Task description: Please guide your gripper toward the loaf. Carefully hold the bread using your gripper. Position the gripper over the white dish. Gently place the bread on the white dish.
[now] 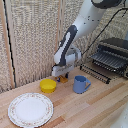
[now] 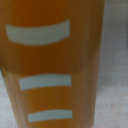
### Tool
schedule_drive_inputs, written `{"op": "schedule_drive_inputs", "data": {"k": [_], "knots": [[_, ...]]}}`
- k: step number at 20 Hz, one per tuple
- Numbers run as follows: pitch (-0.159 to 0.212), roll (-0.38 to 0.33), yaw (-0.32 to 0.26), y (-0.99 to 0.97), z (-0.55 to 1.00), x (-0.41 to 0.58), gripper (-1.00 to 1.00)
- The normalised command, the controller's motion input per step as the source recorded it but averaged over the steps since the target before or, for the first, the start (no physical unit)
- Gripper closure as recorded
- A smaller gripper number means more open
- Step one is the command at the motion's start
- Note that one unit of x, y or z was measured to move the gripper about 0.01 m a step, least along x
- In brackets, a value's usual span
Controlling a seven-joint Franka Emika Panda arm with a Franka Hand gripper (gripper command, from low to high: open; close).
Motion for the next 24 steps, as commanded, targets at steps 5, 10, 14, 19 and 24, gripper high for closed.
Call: {"op": "schedule_drive_inputs", "data": {"k": [5,10,14,19,24], "knots": [[0.072,-0.023,0.0,0.06,-0.03,0.086,1.0],[-0.003,-0.011,0.0,0.07,-0.02,0.0,1.0],[-0.05,0.0,0.0,0.12,0.09,0.0,1.0],[-0.009,0.051,-0.034,0.03,0.88,0.015,1.0],[0.037,0.024,-0.008,0.0,1.0,0.009,1.0]]}}
